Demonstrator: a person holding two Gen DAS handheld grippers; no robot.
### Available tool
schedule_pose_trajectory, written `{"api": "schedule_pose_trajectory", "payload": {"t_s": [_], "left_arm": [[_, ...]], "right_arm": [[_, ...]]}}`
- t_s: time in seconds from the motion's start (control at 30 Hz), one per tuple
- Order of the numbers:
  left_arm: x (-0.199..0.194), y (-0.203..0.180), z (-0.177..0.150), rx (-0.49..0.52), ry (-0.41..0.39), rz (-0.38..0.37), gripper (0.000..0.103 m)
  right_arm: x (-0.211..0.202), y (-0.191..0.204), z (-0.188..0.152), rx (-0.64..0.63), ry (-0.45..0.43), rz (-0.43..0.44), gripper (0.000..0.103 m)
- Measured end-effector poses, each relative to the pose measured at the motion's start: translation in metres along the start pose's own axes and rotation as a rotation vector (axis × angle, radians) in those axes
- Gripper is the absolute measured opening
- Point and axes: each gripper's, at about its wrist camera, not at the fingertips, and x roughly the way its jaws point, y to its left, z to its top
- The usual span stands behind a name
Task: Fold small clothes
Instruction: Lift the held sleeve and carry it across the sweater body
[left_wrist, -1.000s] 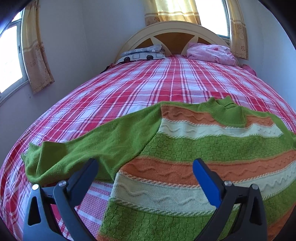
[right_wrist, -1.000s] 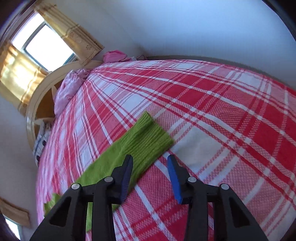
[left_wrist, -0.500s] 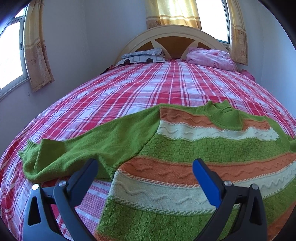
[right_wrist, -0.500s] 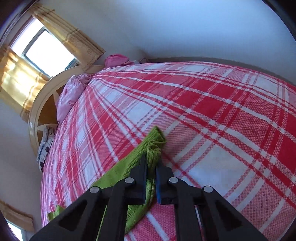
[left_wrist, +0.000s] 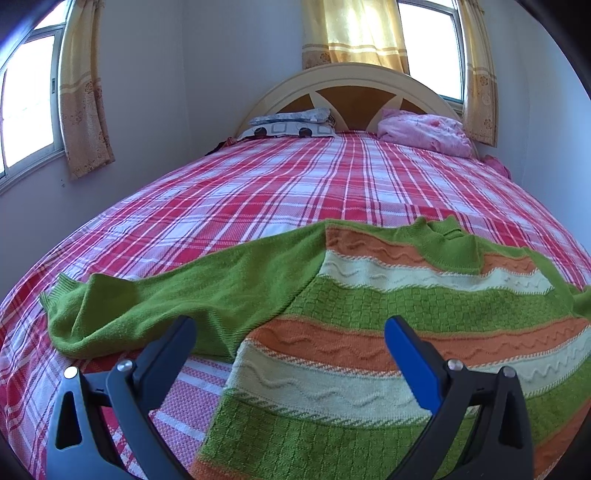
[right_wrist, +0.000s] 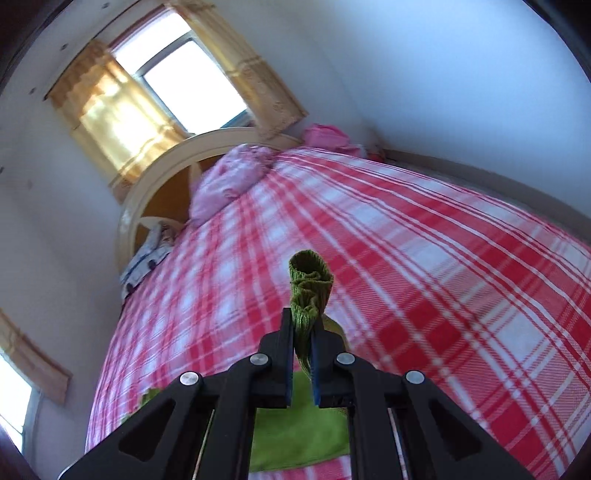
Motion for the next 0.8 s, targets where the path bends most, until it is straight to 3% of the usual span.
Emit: {"api": "schedule_pose_trajectory", "payload": {"t_s": [0.2,0.5,0.8], "left_arm": [[-0.008,0.01,0.002,0.0,0.042,0.003,0.103],[-0.035,0.037,-0.001,0.02,-0.021,0.032,0.103],[-0.03,0.051,-0.018,-0.032,-0.003,-0.015,0.103]], "right_arm": [[-0.006,0.078,-0.009,-0.121,0.024,0.093,0.006],[-0.006,0.171,-0.041,-0.241,0.07,0.227,0.006],[0.009,0.26,-0.08,-0.33,0.13,0.346,0.006]]}}
